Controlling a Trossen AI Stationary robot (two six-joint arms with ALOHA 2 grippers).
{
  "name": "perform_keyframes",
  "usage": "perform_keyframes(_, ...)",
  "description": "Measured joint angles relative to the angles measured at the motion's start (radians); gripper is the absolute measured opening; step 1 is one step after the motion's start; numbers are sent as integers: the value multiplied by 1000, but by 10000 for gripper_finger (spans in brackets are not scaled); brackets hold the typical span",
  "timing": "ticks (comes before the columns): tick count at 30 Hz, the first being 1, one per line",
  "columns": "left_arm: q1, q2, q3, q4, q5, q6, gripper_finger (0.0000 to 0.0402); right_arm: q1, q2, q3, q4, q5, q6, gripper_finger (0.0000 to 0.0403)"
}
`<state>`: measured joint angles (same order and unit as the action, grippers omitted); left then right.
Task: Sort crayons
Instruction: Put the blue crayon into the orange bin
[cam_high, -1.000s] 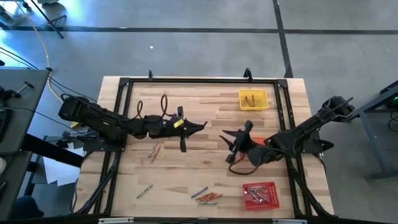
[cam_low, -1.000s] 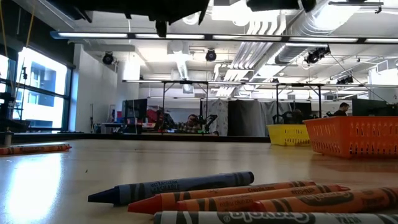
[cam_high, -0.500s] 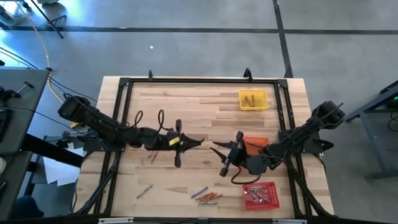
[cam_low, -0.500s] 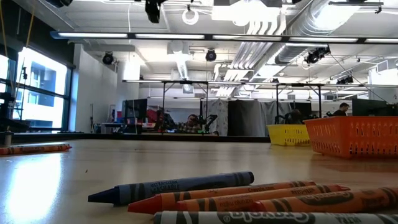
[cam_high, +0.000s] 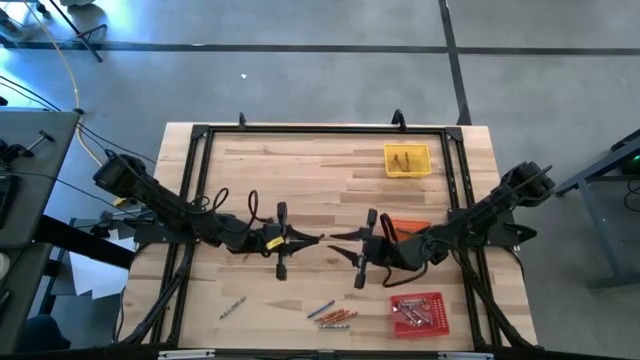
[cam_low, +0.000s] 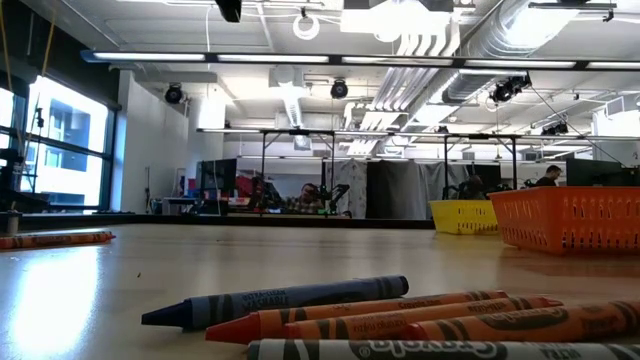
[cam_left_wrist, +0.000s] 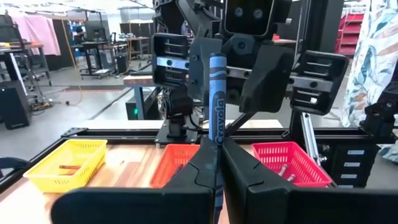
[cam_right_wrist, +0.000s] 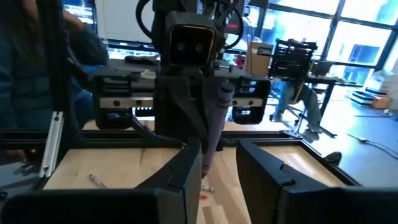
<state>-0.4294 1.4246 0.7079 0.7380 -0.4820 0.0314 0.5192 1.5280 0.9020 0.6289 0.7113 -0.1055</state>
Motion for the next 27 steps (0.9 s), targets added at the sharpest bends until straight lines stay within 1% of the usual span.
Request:
perform_keyframes(4,0,16,1,7,-2,-2,0,-27,0,0,1,-84,25,94)
perform_keyframes(6,0,27,1,18,-1,-4,0,-39,0,0,3,-109,39,94)
perform_keyframes(18,5,43,1,37,-6,-29,0,-55,0,0,5,-122,56,94)
perform_keyframes(22,5,43,1,56,-6,-28,0,-58,5,0,34,-122,54,94)
perform_keyframes(27,5,59,1,85,7,-27,0,-82,25,0,53,-173,61,94)
